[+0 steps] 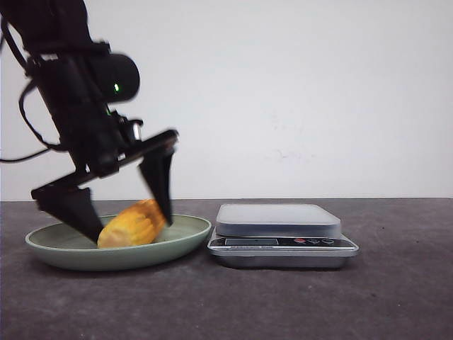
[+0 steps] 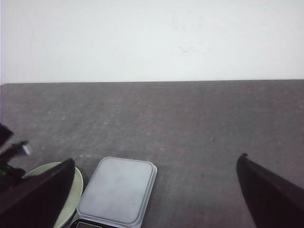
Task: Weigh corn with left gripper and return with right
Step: 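Lower the left gripper onto the yellow corn cob and close it, then lift the corn with the left gripper and carry it over the scale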
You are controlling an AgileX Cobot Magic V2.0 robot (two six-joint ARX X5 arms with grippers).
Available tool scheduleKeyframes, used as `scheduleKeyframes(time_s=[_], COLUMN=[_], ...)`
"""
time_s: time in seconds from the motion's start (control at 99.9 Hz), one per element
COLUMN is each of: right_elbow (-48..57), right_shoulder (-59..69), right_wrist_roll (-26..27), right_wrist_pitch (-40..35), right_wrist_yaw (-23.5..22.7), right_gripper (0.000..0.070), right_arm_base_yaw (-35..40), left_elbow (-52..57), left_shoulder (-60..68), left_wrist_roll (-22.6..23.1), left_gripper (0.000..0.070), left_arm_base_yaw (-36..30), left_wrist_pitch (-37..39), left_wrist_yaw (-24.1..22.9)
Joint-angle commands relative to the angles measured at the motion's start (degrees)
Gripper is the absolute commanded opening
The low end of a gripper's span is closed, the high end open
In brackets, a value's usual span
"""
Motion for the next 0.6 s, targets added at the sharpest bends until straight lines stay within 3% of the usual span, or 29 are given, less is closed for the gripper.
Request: scheduleKeyframes(time_s=[0.0,0.02,0.28,0.591], right_elbow=[0.6,0.6,0.6,0.6], right_shoulder=[0.0,-0.1,-0.4,-0.4], right_wrist_roll=[-0.6,-0.6,-0.8,-0.8], right_wrist_pitch=[0.1,0.1,0.5,0.5], right_wrist_yaw=[0.0,0.0,0.1,0.0], right_gripper=[0.0700,0.0700,0.0700,0.0700], right_arm_base_yaw=[0.2,0.2,0.2,0.2], left_elbow=[0.8,0.8,11.0,33.5], left_shoulder=[1.6,1.6,-5.1,-12.7], left_wrist_roll=[0.3,0.6,3.2,0.1], left_gripper=[0.0033,0.0000,0.0000,0.0000], left_arm_base_yaw=[-0.7,-0.8,-1.9,-5.2], left_wrist_pitch=[-0.3,-0.2,-2.2,2.1], left_wrist_yaw=[-0.3,-0.3,2.8,4.2])
